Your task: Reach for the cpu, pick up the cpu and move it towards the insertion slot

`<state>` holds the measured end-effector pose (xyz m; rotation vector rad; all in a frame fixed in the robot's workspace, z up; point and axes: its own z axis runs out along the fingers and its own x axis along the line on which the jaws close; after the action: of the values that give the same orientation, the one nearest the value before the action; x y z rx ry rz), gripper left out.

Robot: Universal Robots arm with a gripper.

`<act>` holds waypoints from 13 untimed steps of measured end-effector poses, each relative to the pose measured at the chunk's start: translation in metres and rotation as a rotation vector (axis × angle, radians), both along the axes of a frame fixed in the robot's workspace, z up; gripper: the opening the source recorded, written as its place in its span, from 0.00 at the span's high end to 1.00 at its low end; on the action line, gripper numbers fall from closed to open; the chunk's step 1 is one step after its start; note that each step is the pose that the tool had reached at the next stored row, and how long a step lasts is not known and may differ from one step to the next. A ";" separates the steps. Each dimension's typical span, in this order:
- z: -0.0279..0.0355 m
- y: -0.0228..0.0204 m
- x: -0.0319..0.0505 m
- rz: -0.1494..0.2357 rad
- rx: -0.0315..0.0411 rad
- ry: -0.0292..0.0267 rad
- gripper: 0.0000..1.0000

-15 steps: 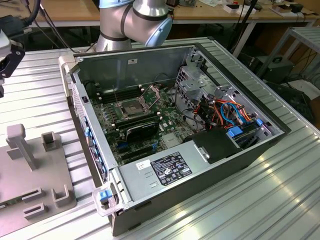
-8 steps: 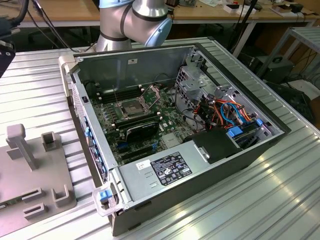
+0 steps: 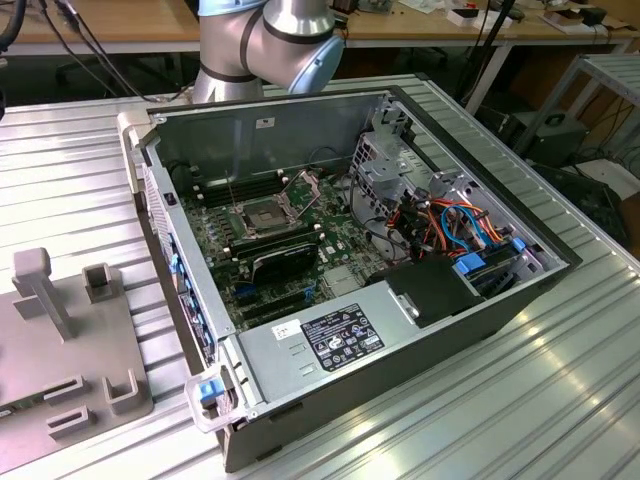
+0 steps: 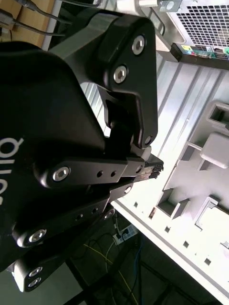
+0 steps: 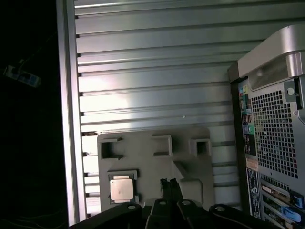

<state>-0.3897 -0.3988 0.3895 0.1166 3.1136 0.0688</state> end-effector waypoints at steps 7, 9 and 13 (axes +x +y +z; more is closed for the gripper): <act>-0.0002 0.0000 -0.0158 0.000 0.0000 0.0000 0.89; -0.0002 0.0000 -0.0205 0.000 0.0000 0.0000 0.89; -0.0005 0.0000 -0.0291 0.000 0.0000 0.0000 0.89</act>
<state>-0.4187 -0.3989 0.3890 0.1167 3.1136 0.0689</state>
